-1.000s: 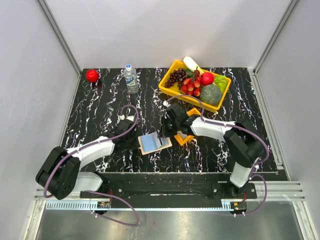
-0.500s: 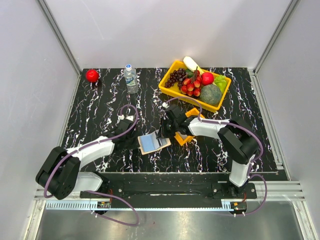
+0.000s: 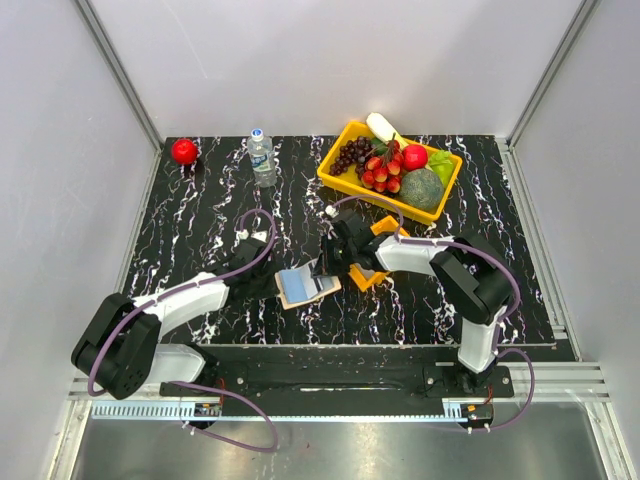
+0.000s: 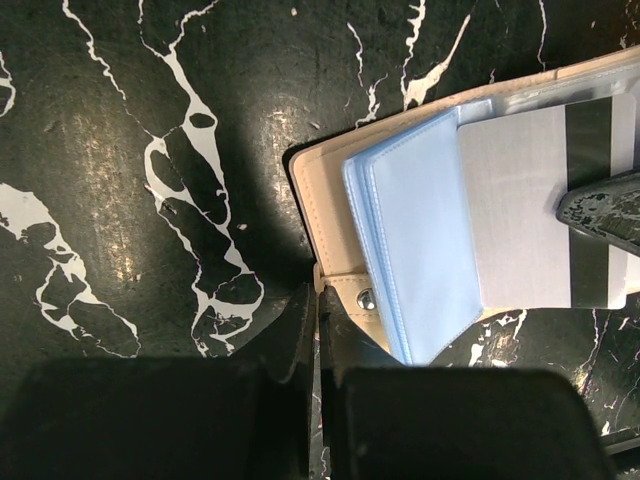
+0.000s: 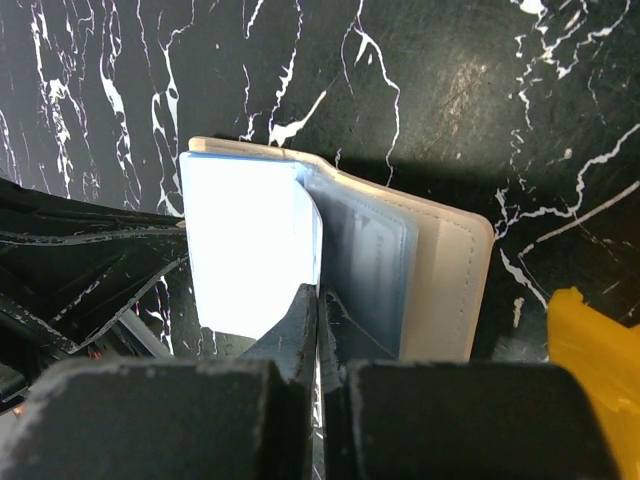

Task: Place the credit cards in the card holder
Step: Insert the credit card into the card holder.

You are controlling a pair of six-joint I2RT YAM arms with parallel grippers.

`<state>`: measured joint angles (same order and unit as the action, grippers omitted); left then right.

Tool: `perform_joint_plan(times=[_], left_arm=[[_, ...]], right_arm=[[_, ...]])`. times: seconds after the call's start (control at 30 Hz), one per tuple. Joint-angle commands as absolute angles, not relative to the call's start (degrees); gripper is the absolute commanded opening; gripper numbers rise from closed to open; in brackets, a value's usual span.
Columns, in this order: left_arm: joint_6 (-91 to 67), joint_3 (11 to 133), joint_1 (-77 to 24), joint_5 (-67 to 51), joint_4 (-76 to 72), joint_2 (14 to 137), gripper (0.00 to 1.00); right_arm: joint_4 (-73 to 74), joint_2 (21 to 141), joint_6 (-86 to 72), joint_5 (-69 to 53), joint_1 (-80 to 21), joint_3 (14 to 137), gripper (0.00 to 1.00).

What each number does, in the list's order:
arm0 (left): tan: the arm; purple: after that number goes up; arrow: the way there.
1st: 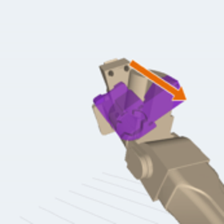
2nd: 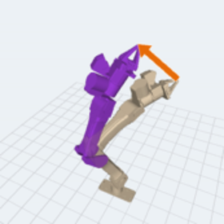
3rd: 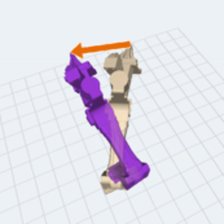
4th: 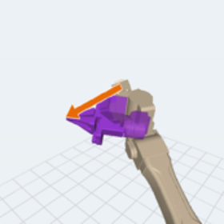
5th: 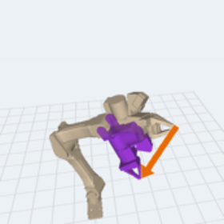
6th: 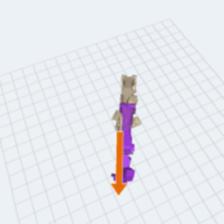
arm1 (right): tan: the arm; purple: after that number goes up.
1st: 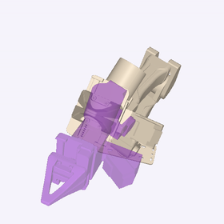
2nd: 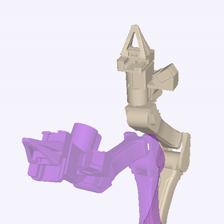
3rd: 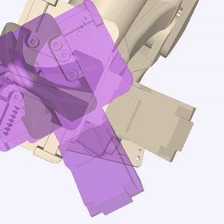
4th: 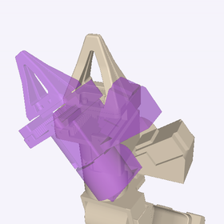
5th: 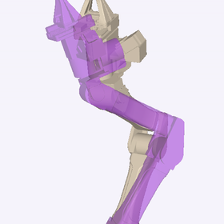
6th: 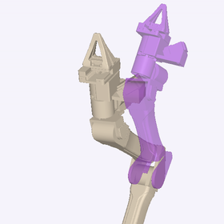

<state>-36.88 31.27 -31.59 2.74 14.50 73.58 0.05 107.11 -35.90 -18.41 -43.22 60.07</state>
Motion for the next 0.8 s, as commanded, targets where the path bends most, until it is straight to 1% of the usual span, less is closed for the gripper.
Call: perform_joint_plan(times=[0.0, 0.13, 0.37, 0.6, 0.77], left_arm=[[-36.3, 31.8, -31.3, 3.0, 12.8, 72.8, 0.0], [-36.0, 32.0, -31.3, 3.0, 13.3, 72.7, 0.0], [-35.4, 32.0, -31.3, 3.1, 13.3, 72.7, 0.0], [-35.7, 31.9, -31.3, 3.1, 13.0, 73.0, 0.0], [-37.3, 31.7, -31.3, 3.6, 13.1, 72.9, 0.0]], right_arm=[[-1.7, 110.4, -35.0, -17.2, -43.6, 58.9, 0.0], [-1.5, 111.5, -34.5, -14.5, -43.7, 59.8, 0.0], [-0.4, 113.1, -32.6, -13.1, -43.6, 61.7, 0.0], [-0.4, 112.9, -32.7, -16.3, -43.9, 61.4, 0.0], [-0.4, 111.2, -32.6, -19.1, -44.7, 58.6, 0.0]])
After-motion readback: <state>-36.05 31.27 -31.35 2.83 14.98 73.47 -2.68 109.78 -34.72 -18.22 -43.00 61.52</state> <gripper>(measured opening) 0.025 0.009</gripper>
